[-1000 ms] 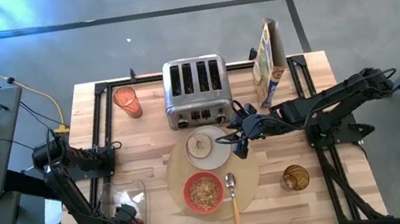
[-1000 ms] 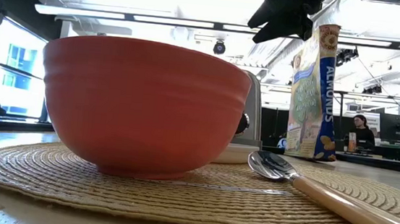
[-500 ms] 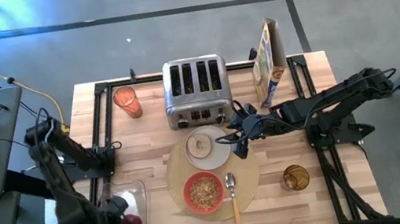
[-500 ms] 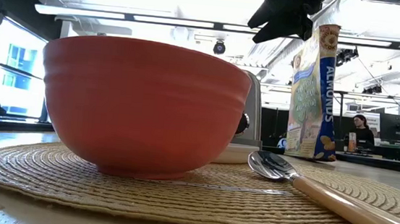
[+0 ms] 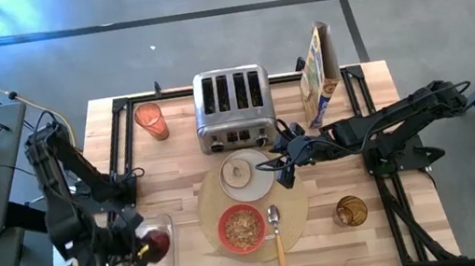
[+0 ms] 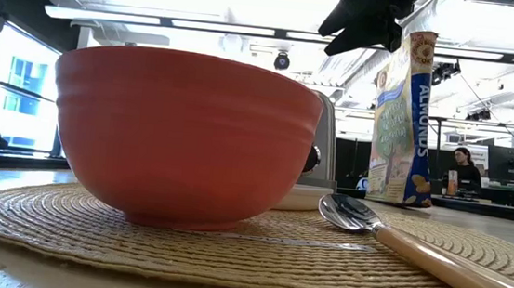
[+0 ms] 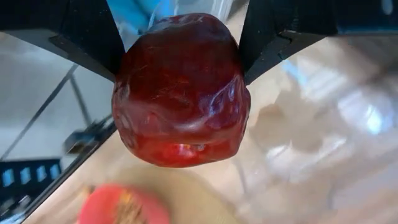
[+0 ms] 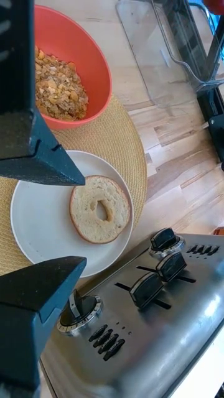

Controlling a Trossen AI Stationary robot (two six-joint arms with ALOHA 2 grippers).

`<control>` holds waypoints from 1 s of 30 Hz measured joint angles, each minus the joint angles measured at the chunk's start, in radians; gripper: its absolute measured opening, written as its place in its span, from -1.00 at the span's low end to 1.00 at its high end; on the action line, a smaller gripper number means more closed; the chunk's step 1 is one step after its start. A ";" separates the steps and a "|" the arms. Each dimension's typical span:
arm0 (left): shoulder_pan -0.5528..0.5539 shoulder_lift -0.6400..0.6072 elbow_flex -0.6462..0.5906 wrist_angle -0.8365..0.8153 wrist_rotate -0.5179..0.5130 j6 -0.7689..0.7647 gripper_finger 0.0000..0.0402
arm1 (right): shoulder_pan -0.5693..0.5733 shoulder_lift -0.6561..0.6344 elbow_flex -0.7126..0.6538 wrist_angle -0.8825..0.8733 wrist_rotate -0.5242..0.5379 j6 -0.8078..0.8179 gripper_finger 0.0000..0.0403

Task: Arrange a breakfast setting
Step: Put the apple on the plate

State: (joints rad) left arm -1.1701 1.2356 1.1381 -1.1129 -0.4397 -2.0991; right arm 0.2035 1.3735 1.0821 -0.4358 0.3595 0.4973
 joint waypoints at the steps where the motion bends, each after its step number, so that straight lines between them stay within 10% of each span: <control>1: 0.007 -0.010 0.000 -0.008 -0.026 0.017 0.27 | 0.000 0.000 0.000 0.000 0.000 0.000 -0.12; 9: 0.107 -0.071 0.000 -0.013 -0.185 0.233 0.27 | 0.000 0.000 0.000 0.000 0.000 0.000 -0.12; 30: 0.462 -0.088 0.000 0.262 -0.201 0.779 0.27 | 0.000 0.000 0.000 0.000 0.000 0.000 -0.12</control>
State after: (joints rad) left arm -0.7080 1.1477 1.1381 -0.8510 -0.6410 -1.3203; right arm 0.2034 1.3735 1.0821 -0.4356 0.3599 0.4973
